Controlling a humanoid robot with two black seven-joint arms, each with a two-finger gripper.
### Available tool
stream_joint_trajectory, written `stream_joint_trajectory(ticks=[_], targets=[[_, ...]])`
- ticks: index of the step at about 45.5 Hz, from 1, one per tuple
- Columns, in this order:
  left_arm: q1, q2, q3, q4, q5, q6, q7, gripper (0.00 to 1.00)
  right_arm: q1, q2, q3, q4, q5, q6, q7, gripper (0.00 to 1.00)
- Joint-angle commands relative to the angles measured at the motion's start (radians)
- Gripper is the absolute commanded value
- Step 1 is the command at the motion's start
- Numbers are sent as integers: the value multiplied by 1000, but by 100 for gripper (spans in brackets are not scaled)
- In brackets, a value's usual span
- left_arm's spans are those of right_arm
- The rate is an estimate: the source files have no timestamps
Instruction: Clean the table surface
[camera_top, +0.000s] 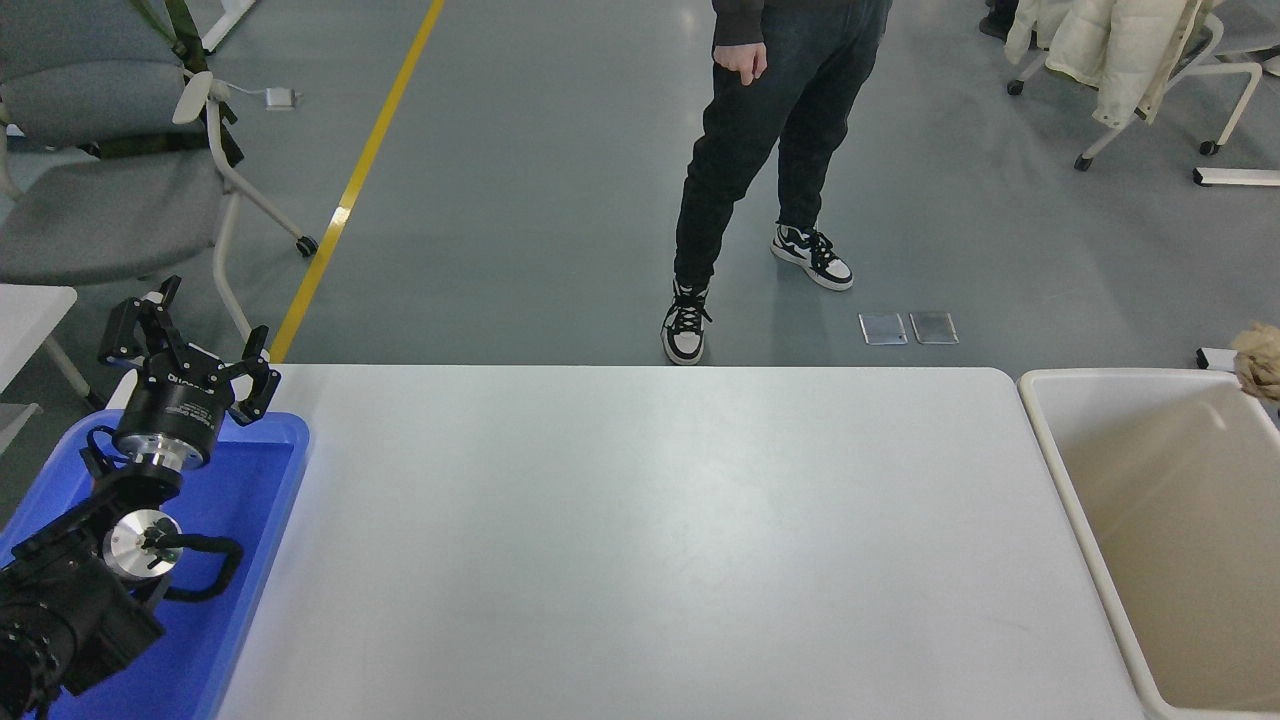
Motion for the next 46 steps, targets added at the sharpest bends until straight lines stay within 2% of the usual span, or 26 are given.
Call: stream_joint_trajectory(ticks=[1,13,24,43,44,46], targets=[[0,0,0,0,0,-1,0,100,-53,158,-1,-191,11,-49,-44,0],[2,0,0,0,0,1,0,100,-66,250,-8,-197,2,-261,-118,0],[2,0,0,0,0,2,0,100,-65,265,-2,-197,-2,-341,-119,0],[0,0,0,-1,0,2,0,100,-65,265,1,-197,0,-373,-118,0],[0,0,0,-1,0,2,0,100,-65,265,1,-197,0,-373,-118,1],[2,0,0,-1,0,2,0,100,-65,265,1,-197,-2,-373,-118,22]])
